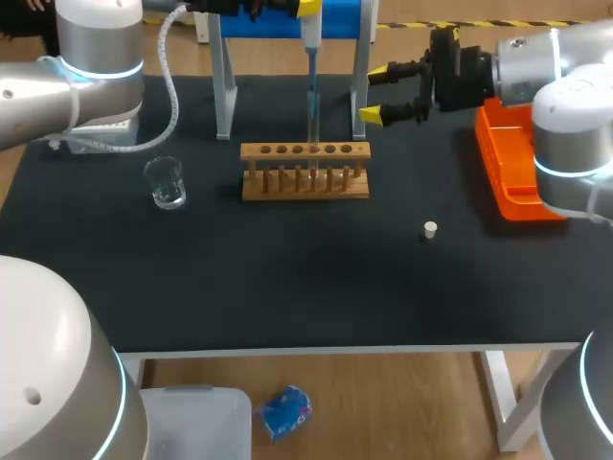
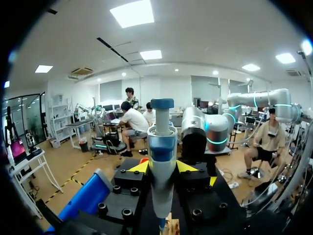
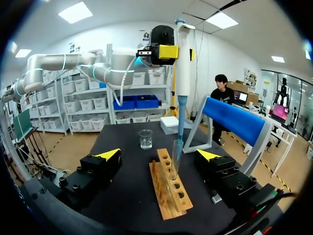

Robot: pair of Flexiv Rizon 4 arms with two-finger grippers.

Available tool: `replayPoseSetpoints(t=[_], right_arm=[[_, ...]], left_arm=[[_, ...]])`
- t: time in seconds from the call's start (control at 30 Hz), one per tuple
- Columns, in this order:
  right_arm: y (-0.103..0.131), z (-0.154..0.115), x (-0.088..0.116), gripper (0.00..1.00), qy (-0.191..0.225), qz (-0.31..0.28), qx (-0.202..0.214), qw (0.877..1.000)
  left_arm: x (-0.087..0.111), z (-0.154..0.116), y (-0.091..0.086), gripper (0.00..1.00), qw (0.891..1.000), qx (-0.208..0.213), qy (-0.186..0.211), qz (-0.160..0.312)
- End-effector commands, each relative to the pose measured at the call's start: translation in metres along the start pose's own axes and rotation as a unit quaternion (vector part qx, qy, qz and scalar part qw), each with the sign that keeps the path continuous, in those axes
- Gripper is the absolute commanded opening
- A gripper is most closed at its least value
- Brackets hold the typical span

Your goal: Invert the test tube, pick up the pipette, mount the tip to pipette, aspirate from beaker and dispense into the tube, eject the tip, return the pipette, and cap with the stopper.

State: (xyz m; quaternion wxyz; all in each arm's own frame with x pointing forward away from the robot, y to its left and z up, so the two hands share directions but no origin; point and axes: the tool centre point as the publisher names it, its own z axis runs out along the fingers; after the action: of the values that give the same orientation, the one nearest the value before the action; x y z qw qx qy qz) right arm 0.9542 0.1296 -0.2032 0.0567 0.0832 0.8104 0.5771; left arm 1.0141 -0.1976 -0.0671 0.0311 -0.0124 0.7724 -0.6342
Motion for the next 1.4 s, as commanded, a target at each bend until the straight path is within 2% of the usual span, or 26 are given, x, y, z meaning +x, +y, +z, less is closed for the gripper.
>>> replayPoseSetpoints(t=[0.03, 0.5, 0.87, 1.23, 1.4], right_arm=[[0.000, 0.000, 0.000, 1.00, -0.001, 0.000, 0.000, 1.000], [0.000, 0.000, 0.000, 1.00, -0.001, 0.000, 0.000, 1.000], [0.000, 0.000, 0.000, 1.00, -0.001, 0.000, 0.000, 1.000], [0.000, 0.000, 0.000, 1.00, -0.001, 0.000, 0.000, 1.000], [0.000, 0.000, 0.000, 1.00, -0.001, 0.000, 0.000, 1.000]], left_arm=[[0.003, -0.002, -0.005, 0.00, 1.000, -0.001, -0.004, 0.002], [0.003, -0.004, -0.022, 0.00, 1.000, -0.001, -0.005, 0.014], [0.003, -0.006, -0.036, 0.00, 0.999, -0.029, 0.012, 0.006], [0.004, -0.005, -0.045, 0.00, 1.000, -0.027, 0.012, 0.000], [0.006, -0.006, -0.054, 0.00, 1.000, -0.022, 0.011, 0.004]])
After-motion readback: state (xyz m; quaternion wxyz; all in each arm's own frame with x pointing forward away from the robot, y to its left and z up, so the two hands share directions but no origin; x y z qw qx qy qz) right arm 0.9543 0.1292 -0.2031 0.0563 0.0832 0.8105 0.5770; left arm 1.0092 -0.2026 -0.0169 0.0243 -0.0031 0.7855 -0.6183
